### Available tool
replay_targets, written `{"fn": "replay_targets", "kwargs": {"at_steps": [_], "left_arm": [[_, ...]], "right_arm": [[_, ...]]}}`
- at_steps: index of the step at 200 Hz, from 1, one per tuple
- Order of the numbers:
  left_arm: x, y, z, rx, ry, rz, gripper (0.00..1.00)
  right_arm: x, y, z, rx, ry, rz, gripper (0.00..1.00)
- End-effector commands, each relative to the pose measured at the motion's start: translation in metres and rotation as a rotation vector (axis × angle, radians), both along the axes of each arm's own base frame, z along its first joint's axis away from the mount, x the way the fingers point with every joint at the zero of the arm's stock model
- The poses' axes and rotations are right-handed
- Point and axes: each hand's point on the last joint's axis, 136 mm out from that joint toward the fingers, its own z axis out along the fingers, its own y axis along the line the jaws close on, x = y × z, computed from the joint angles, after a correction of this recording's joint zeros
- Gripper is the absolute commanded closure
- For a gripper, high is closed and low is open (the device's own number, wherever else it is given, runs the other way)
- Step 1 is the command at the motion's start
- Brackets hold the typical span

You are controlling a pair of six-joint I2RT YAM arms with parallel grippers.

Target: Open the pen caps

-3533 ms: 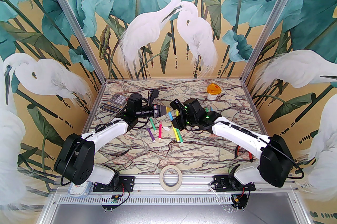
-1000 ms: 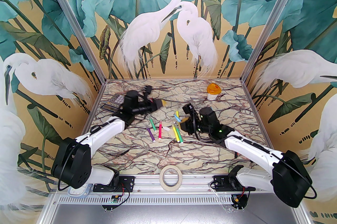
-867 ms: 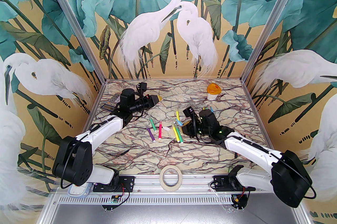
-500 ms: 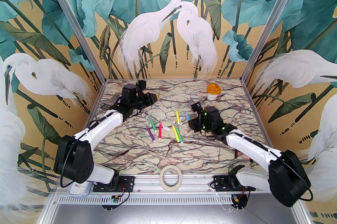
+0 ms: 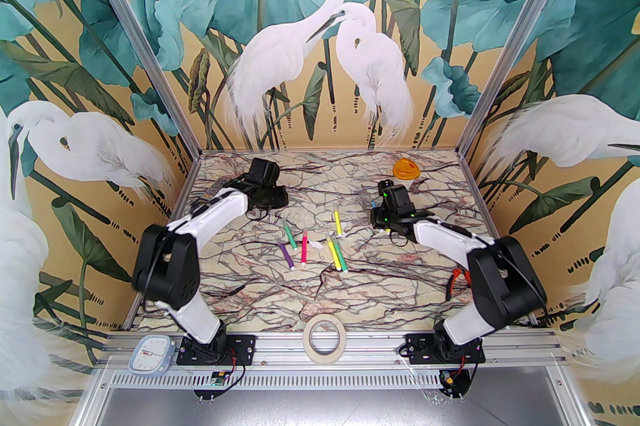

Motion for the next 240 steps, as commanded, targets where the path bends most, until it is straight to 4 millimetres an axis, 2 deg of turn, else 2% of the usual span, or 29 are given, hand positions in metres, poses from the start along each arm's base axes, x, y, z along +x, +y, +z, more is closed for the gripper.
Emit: {"fn": "replay_targets", "kwargs": {"at_steps": [1,55,111,162,240], "left_arm": [[0.003,0.014,-0.019,0.111,0.059,-0.005,1.00],[0.009,0.022,-0.047,0.176,0.122,0.006,1.00],[0.010,0.029,-0.069,0.198,0.170,0.011,1.00],[0.010,0.033,-0.079,0.216,0.190,0.015,0.97],[0.008,0.033,-0.087,0.220,0.210,0.011,0.84]], "right_arm": [[0.016,-0.006,0.000,-0.017,-0.003,-0.061,1.00],[0.030,-0.009,-0.012,-0.060,0.022,-0.085,1.00],[0.033,-0.016,-0.031,-0.101,0.069,-0.120,0.99],[0.032,-0.022,-0.045,-0.120,0.109,-0.144,0.94],[0.030,-0.026,-0.051,-0.134,0.134,-0.157,0.83]]}}
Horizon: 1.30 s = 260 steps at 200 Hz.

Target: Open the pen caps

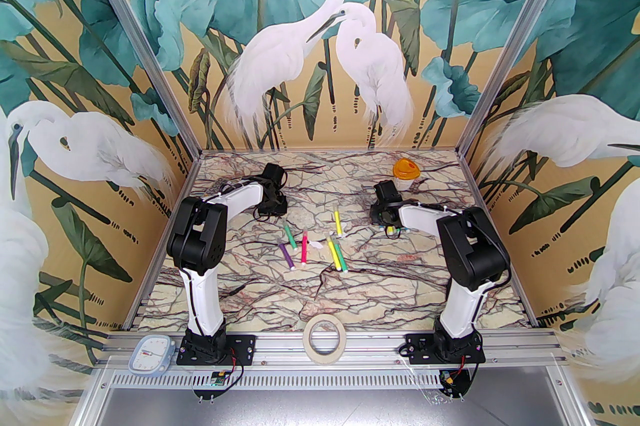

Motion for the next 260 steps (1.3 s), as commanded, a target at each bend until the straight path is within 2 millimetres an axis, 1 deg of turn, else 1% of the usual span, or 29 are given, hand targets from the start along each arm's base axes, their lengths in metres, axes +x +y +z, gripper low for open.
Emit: {"fn": "replay_targets", "kwargs": {"at_steps": [1,34,80,85,111,154,176,196,201,223,231,247,260], "left_arm": [[0.000,0.006,-0.008,0.030,0.025,-0.004,0.84],[-0.001,0.005,-0.009,0.025,0.028,-0.006,0.79],[-0.002,0.003,-0.006,0.013,0.032,-0.011,0.77],[-0.001,0.003,-0.005,0.011,0.029,-0.011,0.75],[-0.002,0.001,-0.001,0.002,0.026,-0.014,0.74],[-0.002,-0.002,0.011,-0.023,0.007,-0.021,0.70],[-0.003,-0.005,0.023,-0.047,-0.014,-0.024,0.68],[-0.004,-0.007,0.035,-0.066,-0.039,-0.028,0.64],[-0.005,-0.007,0.039,-0.073,-0.044,-0.028,0.63],[-0.008,-0.008,0.054,-0.095,-0.078,-0.025,0.58],[-0.009,-0.008,0.060,-0.103,-0.093,-0.022,0.57],[-0.014,-0.007,0.070,-0.118,-0.125,-0.019,0.49],[-0.019,-0.007,0.076,-0.134,-0.154,-0.022,0.43]], "right_arm": [[0.004,-0.006,-0.003,-0.019,0.010,-0.034,0.83],[0.002,-0.007,-0.003,-0.028,0.018,-0.035,0.79],[0.001,-0.009,-0.003,-0.038,0.025,-0.039,0.77],[0.001,-0.009,-0.002,-0.037,0.025,-0.039,0.77],[0.001,-0.009,0.000,-0.037,0.025,-0.039,0.75],[0.001,-0.009,0.005,-0.041,0.022,-0.031,0.74],[0.001,-0.007,0.017,-0.030,-0.005,-0.021,0.72],[0.001,-0.002,0.029,-0.036,-0.027,0.010,0.69],[0.001,0.002,0.032,-0.039,-0.029,0.025,0.67],[-0.001,0.013,0.039,-0.058,-0.022,0.075,0.66],[-0.001,0.019,0.043,-0.065,-0.019,0.098,0.64],[-0.002,0.032,0.048,-0.079,-0.006,0.144,0.63],[-0.004,0.044,0.052,-0.090,0.002,0.185,0.59]]}}
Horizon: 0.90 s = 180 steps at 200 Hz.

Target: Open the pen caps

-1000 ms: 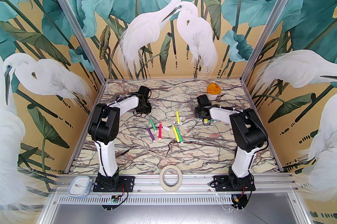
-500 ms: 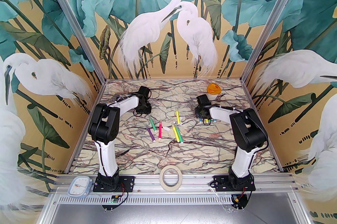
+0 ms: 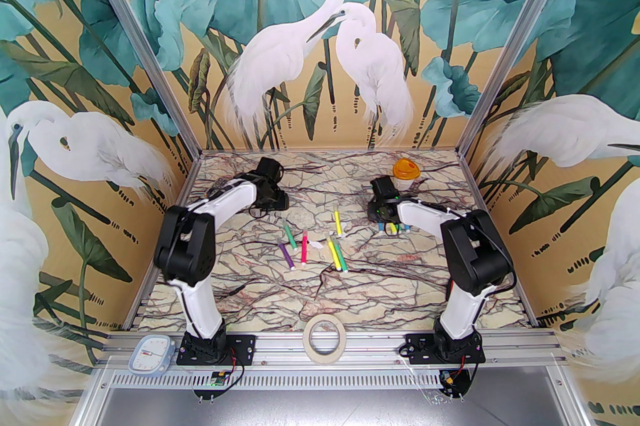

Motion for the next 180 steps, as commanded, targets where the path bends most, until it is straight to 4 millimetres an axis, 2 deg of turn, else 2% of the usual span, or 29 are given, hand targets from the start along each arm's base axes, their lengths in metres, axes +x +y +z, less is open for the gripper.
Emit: {"fn": "replay_targets", "kwargs": {"at_steps": [1,33,75,134,180], "left_arm": [[-0.009,0.000,0.015,-0.045,-0.046,-0.002,0.42],[-0.028,0.003,0.022,-0.079,-0.113,-0.005,0.25],[-0.050,0.011,0.032,-0.107,-0.220,-0.002,0.15],[-0.074,0.023,0.046,-0.138,-0.336,0.032,0.09],[-0.084,0.028,0.054,-0.139,-0.399,0.022,0.04]], "right_arm": [[-0.003,0.016,0.014,-0.044,0.011,0.078,0.59],[-0.005,0.048,0.021,-0.047,0.030,0.171,0.56],[-0.008,0.083,0.015,-0.017,0.083,0.255,0.54],[-0.013,0.106,-0.012,-0.028,0.167,0.284,0.52],[-0.022,0.114,-0.028,-0.022,0.220,0.289,0.52]]}}
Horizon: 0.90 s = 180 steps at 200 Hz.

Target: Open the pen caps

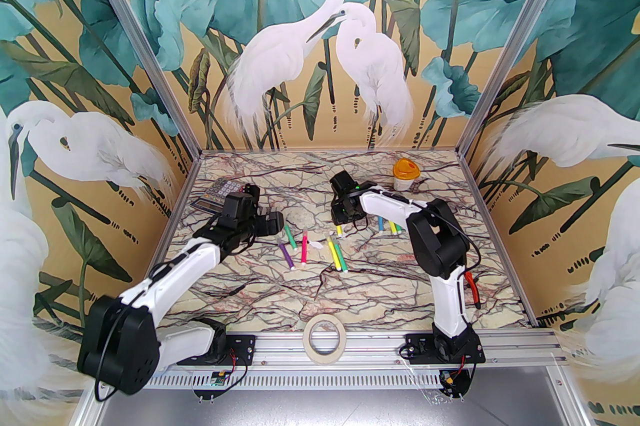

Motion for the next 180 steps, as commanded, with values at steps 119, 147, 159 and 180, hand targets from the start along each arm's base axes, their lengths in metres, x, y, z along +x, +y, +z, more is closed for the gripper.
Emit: {"fn": "replay_targets", "kwargs": {"at_steps": [119,147,159,180], "left_arm": [[0.004,0.004,0.011,0.007,-0.070,0.000,0.03],[0.005,0.003,0.013,0.000,-0.074,-0.004,0.03],[0.005,0.003,0.014,-0.003,-0.075,-0.005,0.03],[0.005,0.000,0.014,-0.014,-0.076,-0.013,0.03]], "right_arm": [[-0.013,0.008,-0.030,-0.033,0.109,-0.020,0.65],[-0.013,0.006,-0.037,-0.052,0.122,-0.022,0.69],[-0.013,0.005,-0.039,-0.059,0.125,-0.023,0.71],[-0.013,0.004,-0.041,-0.068,0.126,-0.023,0.79]]}}
